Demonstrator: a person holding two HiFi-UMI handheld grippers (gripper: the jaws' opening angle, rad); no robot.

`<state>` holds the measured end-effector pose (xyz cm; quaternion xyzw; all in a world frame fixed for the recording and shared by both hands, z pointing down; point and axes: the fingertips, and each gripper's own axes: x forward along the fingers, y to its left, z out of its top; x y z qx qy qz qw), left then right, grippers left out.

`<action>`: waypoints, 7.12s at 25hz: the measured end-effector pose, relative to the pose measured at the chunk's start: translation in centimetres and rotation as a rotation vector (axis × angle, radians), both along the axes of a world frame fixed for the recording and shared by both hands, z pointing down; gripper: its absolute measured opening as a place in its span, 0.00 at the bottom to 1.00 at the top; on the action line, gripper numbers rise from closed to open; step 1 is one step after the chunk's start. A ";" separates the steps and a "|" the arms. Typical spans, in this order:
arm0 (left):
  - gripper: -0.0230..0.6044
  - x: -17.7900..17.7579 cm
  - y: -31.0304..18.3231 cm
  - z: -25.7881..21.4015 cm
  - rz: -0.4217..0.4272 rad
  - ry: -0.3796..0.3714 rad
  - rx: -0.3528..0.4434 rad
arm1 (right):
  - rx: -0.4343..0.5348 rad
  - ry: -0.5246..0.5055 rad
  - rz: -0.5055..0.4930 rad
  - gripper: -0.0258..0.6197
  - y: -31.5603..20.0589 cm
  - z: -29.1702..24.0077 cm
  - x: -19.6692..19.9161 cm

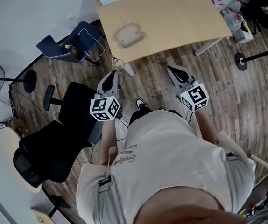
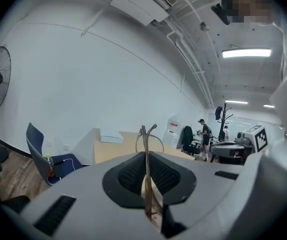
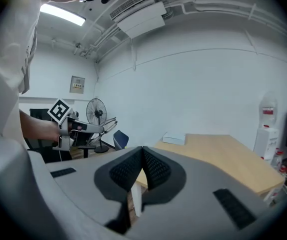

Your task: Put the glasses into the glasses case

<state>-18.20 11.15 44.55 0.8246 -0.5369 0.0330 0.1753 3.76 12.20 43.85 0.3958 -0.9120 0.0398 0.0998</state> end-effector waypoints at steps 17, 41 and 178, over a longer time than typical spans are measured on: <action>0.08 -4.6 -9.9 2.0 0.056 0.019 -0.057 | -0.006 0.026 0.105 0.03 -8.0 0.1 -4.4; 0.08 3.1 -28.2 1.9 0.031 -0.131 -0.086 | -0.050 -0.120 -0.004 0.03 -32.3 3.5 0.2; 0.08 3.1 -32.6 9.6 0.302 -0.244 -0.209 | -0.146 -0.002 -0.094 0.03 -34.0 5.5 -5.1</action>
